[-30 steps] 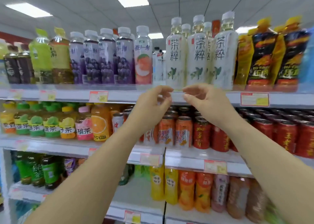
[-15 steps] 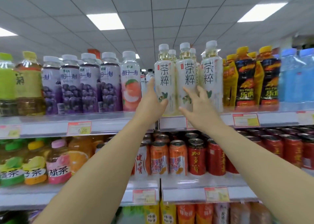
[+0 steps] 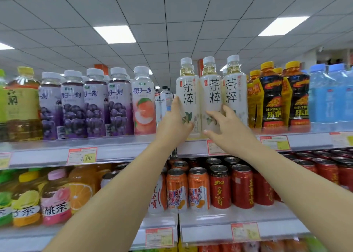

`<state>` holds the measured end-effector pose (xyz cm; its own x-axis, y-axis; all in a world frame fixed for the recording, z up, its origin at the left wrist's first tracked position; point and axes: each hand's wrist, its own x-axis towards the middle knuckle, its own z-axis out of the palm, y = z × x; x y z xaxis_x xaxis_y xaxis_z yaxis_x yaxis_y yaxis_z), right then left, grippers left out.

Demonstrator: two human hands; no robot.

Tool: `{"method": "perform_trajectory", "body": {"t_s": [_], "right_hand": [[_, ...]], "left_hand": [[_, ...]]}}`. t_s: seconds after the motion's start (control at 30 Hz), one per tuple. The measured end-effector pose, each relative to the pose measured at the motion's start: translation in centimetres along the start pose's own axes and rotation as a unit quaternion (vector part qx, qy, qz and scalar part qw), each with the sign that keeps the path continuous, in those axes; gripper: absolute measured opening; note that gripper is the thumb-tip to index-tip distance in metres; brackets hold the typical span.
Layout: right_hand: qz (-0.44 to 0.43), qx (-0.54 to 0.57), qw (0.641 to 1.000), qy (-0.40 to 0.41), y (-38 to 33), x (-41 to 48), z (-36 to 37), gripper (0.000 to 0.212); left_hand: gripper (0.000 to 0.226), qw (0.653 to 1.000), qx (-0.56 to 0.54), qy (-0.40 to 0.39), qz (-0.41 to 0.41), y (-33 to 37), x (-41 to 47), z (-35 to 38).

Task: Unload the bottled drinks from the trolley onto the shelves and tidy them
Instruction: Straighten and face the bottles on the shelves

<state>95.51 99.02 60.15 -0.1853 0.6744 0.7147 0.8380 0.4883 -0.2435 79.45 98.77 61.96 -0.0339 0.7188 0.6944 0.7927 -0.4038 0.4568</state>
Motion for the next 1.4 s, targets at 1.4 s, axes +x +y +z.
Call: {"method": "perform_trajectory", "body": {"t_s": [1.4], "right_hand": [[-0.141, -0.242, 0.960, -0.018, 1.8, 9.0, -10.4, 0.068]], "left_hand": [[0.095, 0.997, -0.036, -0.003, 0.071, 3.4, 3.3, -0.6]]}}
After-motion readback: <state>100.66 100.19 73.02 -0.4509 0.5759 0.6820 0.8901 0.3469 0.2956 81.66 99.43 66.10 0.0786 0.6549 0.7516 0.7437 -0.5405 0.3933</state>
